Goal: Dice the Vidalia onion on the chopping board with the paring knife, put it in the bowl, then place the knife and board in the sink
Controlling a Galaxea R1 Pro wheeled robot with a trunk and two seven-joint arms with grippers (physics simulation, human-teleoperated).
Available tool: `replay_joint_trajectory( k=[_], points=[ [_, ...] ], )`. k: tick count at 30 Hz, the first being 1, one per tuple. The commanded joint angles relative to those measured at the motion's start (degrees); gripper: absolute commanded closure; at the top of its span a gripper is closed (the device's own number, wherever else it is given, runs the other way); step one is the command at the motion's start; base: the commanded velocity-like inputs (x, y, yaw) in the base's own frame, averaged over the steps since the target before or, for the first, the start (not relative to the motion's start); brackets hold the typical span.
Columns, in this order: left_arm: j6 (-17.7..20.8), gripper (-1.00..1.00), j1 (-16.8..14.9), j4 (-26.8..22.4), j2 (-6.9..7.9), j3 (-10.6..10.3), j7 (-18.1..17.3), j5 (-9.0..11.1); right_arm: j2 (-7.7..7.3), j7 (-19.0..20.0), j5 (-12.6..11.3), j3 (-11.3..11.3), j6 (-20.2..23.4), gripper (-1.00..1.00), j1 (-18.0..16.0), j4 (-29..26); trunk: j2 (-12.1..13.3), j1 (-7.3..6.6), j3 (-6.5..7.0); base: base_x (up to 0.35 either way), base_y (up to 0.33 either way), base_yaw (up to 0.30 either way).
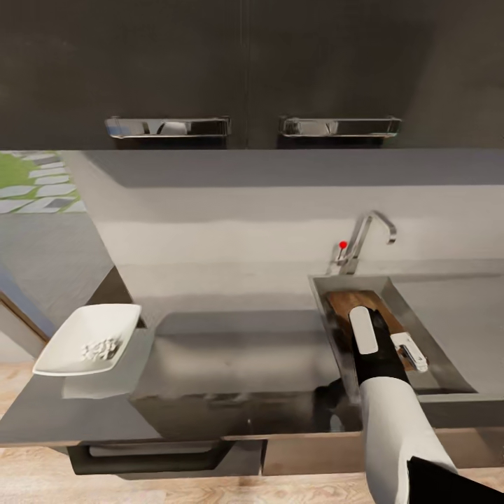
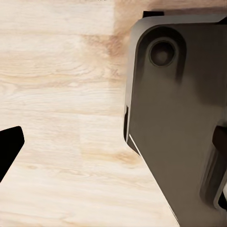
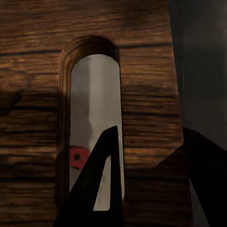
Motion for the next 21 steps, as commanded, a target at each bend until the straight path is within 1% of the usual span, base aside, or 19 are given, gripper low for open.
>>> replay_joint_trajectory(
  k=[1,6,9,11,13,14,15,17,19,21],
  points=[
    [-0.5,-1.00,-0.1,0.3,-0.02,-0.5,0.0,0.6,-0.04,-0.1,-0.1,-0.1,0.5,1.00,-0.1,-0.1,-0.1,0.04,-0.20,0.160,-0.263,0.000],
    [-0.5,-1.00,-0.1,0.3,-0.02,-0.5,0.0,0.6,-0.10,0.0,-0.1,-0.1,0.5,1.00,-0.1,-0.1,-0.1,0.04,-0.66,0.148,-0.226,0.000],
    [-0.5,-1.00,-0.1,0.3,-0.02,-0.5,0.0,0.6,-0.05,0.0,-0.1,0.0,0.5,1.00,0.0,0.2,-0.1,0.04,-0.93,0.032,-0.043,0.000],
    [-0.5,-1.00,-0.1,0.3,0.03,-0.5,0.0,0.6,-0.03,0.0,-0.2,0.0,0.5,1.00,0.0,1.5,-0.1,0.04,-1.12,0.007,-0.009,0.000],
    [-0.5,-1.00,-0.1,0.3,0.05,-0.5,0.0,0.6,-0.02,0.1,-0.3,0.0,-0.5,1.00,0.0,3.0,-0.1,0.04,-1.30,0.002,-0.003,0.000],
    [-0.5,-1.00,-0.1,0.3,0.06,-0.4,0.0,0.6,-0.06,0.9,-0.3,0.0,-1.9,1.00,0.0,4.5,-0.1,0.04,-1.39,0.001,-0.001,0.000],
    [-0.5,-1.00,-0.1,0.3,0.06,-0.4,0.0,0.6,-0.08,2.5,-0.3,-0.1,-3.3,1.00,0.0,6.3,-0.1,0.04,-1.48,0.000,0.000,0.000],
    [-0.5,-1.00,-0.1,0.3,0.12,-0.4,0.0,0.6,-0.11,5.2,-0.2,-0.1,-4.4,1.00,0.0,8.4,-0.1,0.04,-1.67,0.000,0.000,0.000],
    [-0.5,-1.00,-0.1,0.3,0.15,-0.4,0.0,0.6,-0.12,6.4,-0.2,-0.1,-4.8,1.00,0.0,9.3,-0.1,0.04,-1.85,0.000,0.000,0.000],
    [-0.5,-1.00,-0.1,0.3,0.15,-0.4,0.0,0.6,-0.15,6.7,-0.1,-0.1,-5.0,1.00,0.0,9.5,-0.1,0.04,-2.04,0.000,0.000,0.000]
  ],
)
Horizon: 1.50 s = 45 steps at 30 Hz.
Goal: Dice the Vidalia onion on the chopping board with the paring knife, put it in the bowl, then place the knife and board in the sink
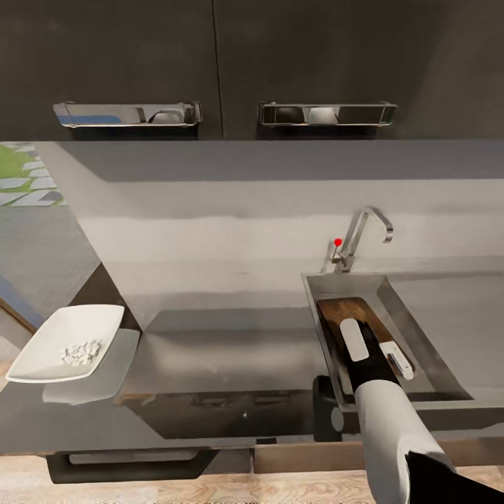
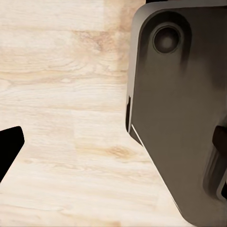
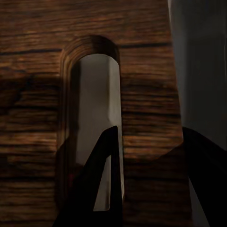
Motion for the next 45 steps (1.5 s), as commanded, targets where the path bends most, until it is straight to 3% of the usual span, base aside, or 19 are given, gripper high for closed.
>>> replay_joint_trajectory(
  k=[1,10,21,22,32,35,36,38,39,40,42,45],
  points=[
    [-0.4,-1.00,-0.1,0.3,-0.02,-0.5,0.0,0.6,0.03,0.0,0.0,-0.1,0.2,1.00,-0.1,0.0,-0.1,0.03,-0.20,0.000,0.000,0.000],
    [-0.4,-1.00,-0.1,0.3,-0.02,-0.5,0.0,0.6,-1.10,0.2,0.2,-0.1,-1.7,1.00,0.0,0.1,-0.1,0.03,-1.02,0.000,0.000,0.000],
    [-0.4,-1.00,-0.1,0.3,0.03,-0.5,0.0,0.6,-1.23,0.2,0.1,0.0,-1.8,1.00,-0.1,0.1,-0.1,0.03,-1.63,0.000,0.000,0.000],
    [-0.4,-1.00,-0.1,0.3,0.05,-0.5,0.0,0.6,-1.23,0.2,0.2,0.0,-1.8,-1.00,0.0,0.1,-0.1,0.03,-1.63,0.000,0.000,0.000],
    [-0.4,-1.00,-0.1,0.3,0.07,-0.5,0.0,0.6,-1.19,-0.2,-0.1,0.2,-1.7,-1.00,-0.1,-0.8,-0.1,0.03,-1.63,0.000,0.000,0.000],
    [-0.4,-1.00,-0.1,0.3,0.07,-0.5,0.0,0.6,-1.06,-0.4,-0.1,0.5,-0.8,-1.00,-0.1,-4.3,-0.1,0.03,-1.63,0.000,0.000,0.000],
    [-0.4,-1.00,-0.1,0.3,0.07,-0.5,0.0,0.6,-0.79,-0.5,-0.1,1.6,1.0,-1.00,-0.1,-8.5,-0.1,0.03,-1.63,0.000,0.000,0.000],
    [-0.4,-1.00,-0.1,0.3,0.07,-0.5,-0.1,0.6,-0.29,-1.4,-0.2,6.6,8.2,-1.00,0.0,-19.8,-0.1,0.03,-1.63,0.000,0.000,0.000],
    [-0.5,-1.00,-0.1,0.3,0.07,-0.5,-0.1,0.6,0.41,-2.4,-0.4,10.4,14.5,-1.00,-0.1,-27.4,-0.1,0.03,-1.63,0.000,0.000,0.000],
    [-0.5,-1.00,-0.1,0.3,0.07,-0.5,-0.1,0.6,1.10,-3.2,-0.5,12.7,18.6,-1.00,-0.1,-31.9,-0.1,0.03,-1.63,0.000,0.000,0.000],
    [-0.6,-1.00,-0.1,0.3,0.01,-0.5,-0.1,0.6,1.47,-4.5,-0.6,16.5,26.6,-1.00,0.0,-38.7,-0.1,0.03,-1.63,-0.020,0.003,0.000],
    [-0.6,-1.00,-0.1,0.3,-0.08,-0.5,-0.1,0.6,1.47,-4.8,-1.0,19.4,31.0,-1.00,0.0,-41.3,-0.1,0.03,-1.63,-0.191,0.048,0.000]
  ],
)
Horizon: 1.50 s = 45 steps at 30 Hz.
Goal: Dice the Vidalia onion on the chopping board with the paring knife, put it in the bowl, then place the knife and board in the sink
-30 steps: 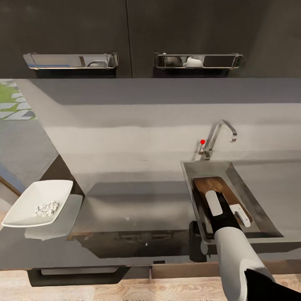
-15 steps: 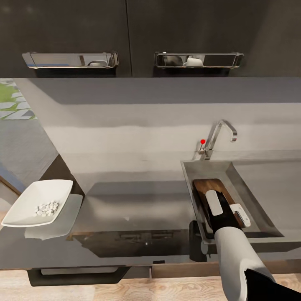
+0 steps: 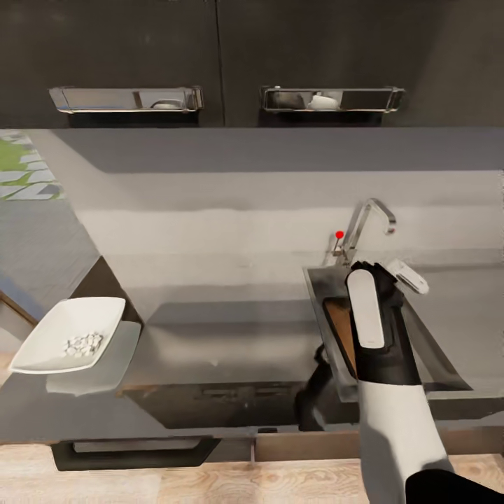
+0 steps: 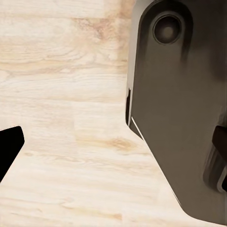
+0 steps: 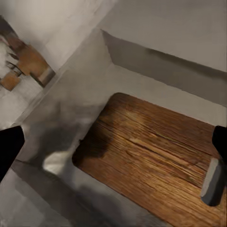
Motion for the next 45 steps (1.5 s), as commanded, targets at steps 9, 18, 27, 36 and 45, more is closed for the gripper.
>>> replay_joint_trajectory(
  k=[9,18,27,36,45],
  points=[
    [-0.5,-1.00,-0.1,0.2,-0.04,-0.5,-0.1,0.6,0.03,4.9,-10.3,10.6,7.2,-1.00,0.0,-0.6,-0.1,0.01,-0.10,-0.306,0.024,0.000],
    [-0.5,-1.00,-0.1,0.2,-0.04,-0.5,-0.1,0.5,0.03,8.8,-10.6,12.3,7.8,-1.00,0.1,-0.4,-0.1,0.01,-0.10,-0.318,0.000,0.000],
    [-0.4,-1.00,-0.1,0.2,0.02,-0.5,-0.2,0.6,0.03,10.6,-10.2,16.9,7.6,-1.00,0.2,-0.2,-0.1,0.01,-0.10,-0.318,0.003,0.000],
    [-0.5,-1.00,-0.1,0.2,0.04,-0.5,-0.1,0.5,0.03,10.7,-10.2,17.0,7.6,-1.00,0.3,0.5,-0.1,0.01,-0.10,-0.318,0.044,0.000],
    [-0.5,-1.00,-0.1,0.2,0.04,-0.5,-0.1,0.5,0.03,10.7,-9.9,17.0,7.5,-1.00,0.3,1.1,-0.1,0.01,-0.10,-0.318,0.017,0.000]
  ],
)
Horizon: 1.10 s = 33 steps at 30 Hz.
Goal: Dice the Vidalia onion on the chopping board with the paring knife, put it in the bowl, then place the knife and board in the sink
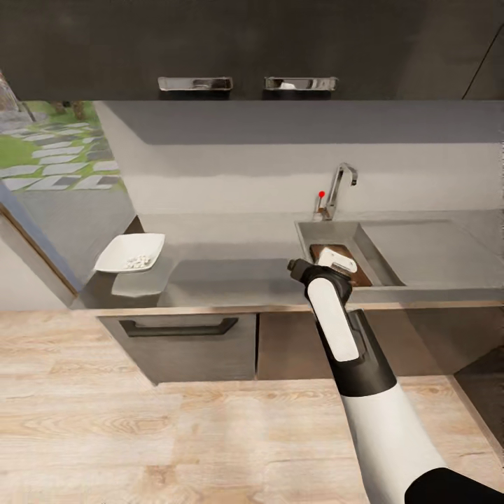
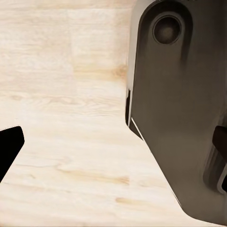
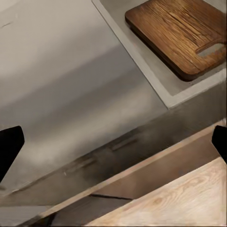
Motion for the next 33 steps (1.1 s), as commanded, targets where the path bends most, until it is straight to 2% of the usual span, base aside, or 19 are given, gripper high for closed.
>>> replay_joint_trajectory(
  k=[1,17,22,25,27,30,31,32,33],
  points=[
    [-0.4,-1.00,-0.1,0.3,-0.01,-0.5,0.0,0.6,0.01,-0.5,-0.4,0.0,0.4,-1.00,-0.1,0.2,-0.1,0.00,-0.10,-0.318,0.000,0.000],
    [-0.4,-1.00,-0.1,0.3,-0.01,-0.5,0.0,0.6,0.01,-0.5,-0.2,0.1,0.2,-1.00,0.0,1.5,-0.1,0.00,-0.10,-0.318,0.000,0.000],
    [-0.4,-1.00,-0.1,0.3,-0.01,-0.5,0.0,0.6,0.01,-0.2,-0.2,0.0,0.1,-1.00,0.0,4.1,-0.1,0.00,-0.10,-0.322,0.000,0.000],
    [-0.4,-1.00,-0.1,0.2,-0.01,-0.5,0.0,0.6,0.01,1.3,0.9,0.0,0.0,-1.00,0.0,6.3,-0.1,0.00,-0.10,-0.326,0.000,0.000],
    [-0.5,-1.00,-0.1,0.2,-0.01,-0.5,0.0,0.6,0.01,4.7,3.2,0.0,-0.8,-1.00,0.0,9.8,-0.1,0.00,-0.10,-0.324,0.000,0.000],
    [-0.6,-1.00,-0.1,0.0,-0.01,-0.4,0.0,0.5,-1.36,14.8,8.3,0.0,-7.6,-1.00,0.0,20.4,-0.1,0.00,-0.10,-0.140,0.000,0.000],
    [-0.6,-1.00,-0.1,0.0,-0.01,-0.4,0.0,0.5,-2.03,20.4,11.0,0.0,-12.5,-1.00,0.0,27.3,-0.1,0.00,-0.10,-0.043,0.000,0.000],
    [-0.7,-1.00,-0.1,-0.1,-0.05,-0.4,0.0,0.5,-2.27,24.4,13.0,0.0,-16.3,-1.00,0.0,32.8,-0.1,0.00,-0.10,-0.028,0.000,0.000],
    [-0.7,-1.00,-0.1,-0.1,-0.07,-0.3,0.0,0.5,-2.46,30.6,16.2,0.0,-23.0,-1.00,0.0,42.3,-0.1,0.00,-0.10,-0.014,0.000,0.000]
  ],
)
